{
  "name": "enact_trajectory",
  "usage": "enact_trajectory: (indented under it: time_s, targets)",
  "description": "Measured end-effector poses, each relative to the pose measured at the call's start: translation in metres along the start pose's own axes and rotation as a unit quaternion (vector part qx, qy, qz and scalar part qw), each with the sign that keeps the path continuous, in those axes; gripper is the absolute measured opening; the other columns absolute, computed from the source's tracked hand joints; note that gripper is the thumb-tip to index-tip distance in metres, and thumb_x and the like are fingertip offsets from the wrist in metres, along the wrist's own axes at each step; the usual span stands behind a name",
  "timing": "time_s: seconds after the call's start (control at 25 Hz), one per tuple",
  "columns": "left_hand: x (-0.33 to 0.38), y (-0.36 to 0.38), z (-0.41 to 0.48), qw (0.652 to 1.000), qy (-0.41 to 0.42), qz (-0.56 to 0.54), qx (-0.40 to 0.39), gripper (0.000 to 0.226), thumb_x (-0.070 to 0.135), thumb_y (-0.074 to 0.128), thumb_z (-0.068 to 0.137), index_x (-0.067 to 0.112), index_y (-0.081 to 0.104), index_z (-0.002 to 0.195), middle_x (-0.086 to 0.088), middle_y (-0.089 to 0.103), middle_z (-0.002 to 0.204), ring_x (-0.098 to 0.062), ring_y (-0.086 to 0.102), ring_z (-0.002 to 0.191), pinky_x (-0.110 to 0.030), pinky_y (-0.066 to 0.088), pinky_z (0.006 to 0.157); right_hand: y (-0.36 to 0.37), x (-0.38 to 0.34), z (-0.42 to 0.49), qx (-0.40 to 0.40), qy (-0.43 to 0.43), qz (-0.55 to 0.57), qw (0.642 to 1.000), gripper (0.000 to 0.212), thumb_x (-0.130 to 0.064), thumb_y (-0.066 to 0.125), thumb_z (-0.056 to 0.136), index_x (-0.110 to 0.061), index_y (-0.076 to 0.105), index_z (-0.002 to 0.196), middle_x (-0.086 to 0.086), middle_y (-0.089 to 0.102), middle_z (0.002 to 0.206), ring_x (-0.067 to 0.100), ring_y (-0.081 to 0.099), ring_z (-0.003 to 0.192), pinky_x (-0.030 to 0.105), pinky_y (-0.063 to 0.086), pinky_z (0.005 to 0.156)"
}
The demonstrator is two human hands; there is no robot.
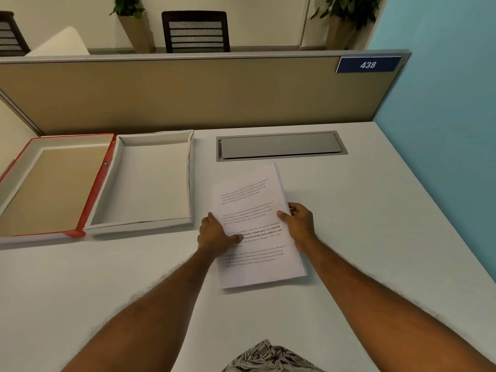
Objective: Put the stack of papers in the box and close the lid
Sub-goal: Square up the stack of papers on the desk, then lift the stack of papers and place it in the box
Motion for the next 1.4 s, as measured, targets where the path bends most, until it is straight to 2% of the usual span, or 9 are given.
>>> enact_trajectory:
  time_s: [0.12, 0.28, 0.4, 0.64, 0.8, 1.0, 1.08, 1.2, 1.4]
  targets:
    - [0.003, -0.007, 0.000, 0.993, -0.014, -0.115, -0.004, 0.106, 0.062, 0.081, 0.060, 0.006, 0.038, 0.139, -0.014, 0.047, 0.138, -0.034, 0.046, 0.131, -0.049, 0.045, 0.105, -0.009, -0.008, -0.015, -0.035, -0.030, 0.063, 0.997, 0.030, -0.004, 0.070, 0.084, -0.004, 0.065, 0.113, 0.014, 0.074, 0.105, 0.029, 0.074, 0.087, 0.040, 0.062, 0.073]
    - [0.012, -0.019, -0.005, 0.926, 0.097, -0.361, -0.050, 0.038, 0.038, 0.072, 0.082, 0.019, 0.063, 0.114, 0.000, 0.072, 0.111, -0.030, 0.069, 0.106, -0.029, 0.061, 0.074, -0.023, -0.022, -0.025, -0.056, -0.052, 0.096, 0.992, 0.032, -0.003, 0.069, 0.085, -0.004, 0.063, 0.116, 0.013, 0.074, 0.105, 0.031, 0.073, 0.090, 0.043, 0.061, 0.077]
    - [0.029, -0.028, -0.018, 0.921, 0.135, -0.364, 0.030, 0.036, 0.025, 0.064, 0.092, 0.010, 0.047, 0.120, -0.007, 0.064, 0.117, -0.028, 0.068, 0.102, -0.043, 0.061, 0.078, -0.032, -0.035, -0.024, -0.028, -0.092, 0.031, 0.995, 0.029, -0.006, 0.066, 0.088, -0.005, 0.059, 0.116, 0.013, 0.072, 0.109, 0.029, 0.072, 0.092, 0.043, 0.060, 0.081]
    - [0.054, -0.046, -0.034, 0.893, 0.266, -0.335, 0.141, 0.031, 0.024, 0.058, 0.094, 0.025, 0.036, 0.114, 0.017, 0.056, 0.109, -0.002, 0.064, 0.096, -0.016, 0.057, 0.066, -0.032, -0.065, -0.022, -0.013, -0.202, -0.034, 0.979, 0.030, -0.013, 0.066, 0.090, -0.020, 0.053, 0.116, -0.004, 0.067, 0.108, 0.016, 0.067, 0.097, 0.022, 0.058, 0.076]
    - [0.054, -0.053, -0.033, 0.892, 0.285, -0.314, 0.155, 0.037, 0.022, 0.062, 0.092, 0.024, 0.038, 0.120, 0.020, 0.054, 0.109, 0.011, 0.059, 0.100, -0.021, 0.059, 0.077, -0.029, -0.064, -0.023, 0.010, -0.221, -0.039, 0.974, 0.026, -0.016, 0.067, 0.089, -0.018, 0.056, 0.112, 0.005, 0.068, 0.109, 0.025, 0.066, 0.100, 0.043, 0.058, 0.087]
    - [0.083, -0.088, -0.042, 0.853, 0.300, -0.378, 0.197, 0.052, 0.055, 0.064, 0.082, 0.016, 0.054, 0.115, 0.012, 0.064, 0.101, 0.005, 0.065, 0.089, -0.014, 0.055, 0.066, -0.018, -0.112, -0.036, 0.025, -0.259, 0.040, 0.965, 0.034, -0.055, 0.069, 0.075, -0.032, 0.059, 0.098, 0.001, 0.069, 0.093, 0.017, 0.070, 0.083, 0.030, 0.061, 0.068]
    - [0.108, -0.107, -0.047, 0.833, 0.276, -0.421, 0.229, 0.050, 0.067, 0.056, 0.080, 0.020, 0.060, 0.097, 0.008, 0.066, 0.085, 0.001, 0.064, 0.074, -0.013, 0.049, 0.060, -0.007, -0.133, -0.037, 0.086, -0.252, 0.071, 0.961, 0.039, -0.065, 0.064, 0.072, -0.028, 0.059, 0.084, -0.001, 0.068, 0.081, 0.015, 0.067, 0.073, 0.027, 0.056, 0.061]
    - [0.134, -0.112, -0.049, 0.836, 0.165, -0.440, 0.285, 0.037, 0.061, 0.050, 0.088, 0.028, 0.055, 0.075, 0.004, 0.062, 0.072, -0.009, 0.059, 0.066, -0.021, 0.046, 0.056, 0.005, -0.148, -0.037, 0.178, -0.222, 0.063, 0.956, 0.033, -0.057, 0.064, 0.079, -0.027, 0.055, 0.073, -0.004, 0.065, 0.075, 0.016, 0.063, 0.071, 0.029, 0.052, 0.060]
    - [0.146, -0.114, -0.046, 0.818, 0.114, -0.438, 0.355, 0.021, 0.027, 0.049, 0.093, 0.018, 0.063, 0.082, 0.011, 0.059, 0.071, -0.003, 0.056, 0.065, -0.013, 0.038, 0.052, 0.007, -0.151, -0.029, 0.191, -0.214, 0.069, 0.956, 0.028, -0.038, 0.056, 0.090, -0.023, 0.049, 0.067, 0.000, 0.058, 0.070, 0.021, 0.058, 0.072, 0.028, 0.044, 0.058]
Point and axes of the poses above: each hand's wrist, its own z-axis towards the middle knuckle, its own y-axis out of the palm, x = y × z, the point moved 1 cm from there along z, towards the middle knuckle
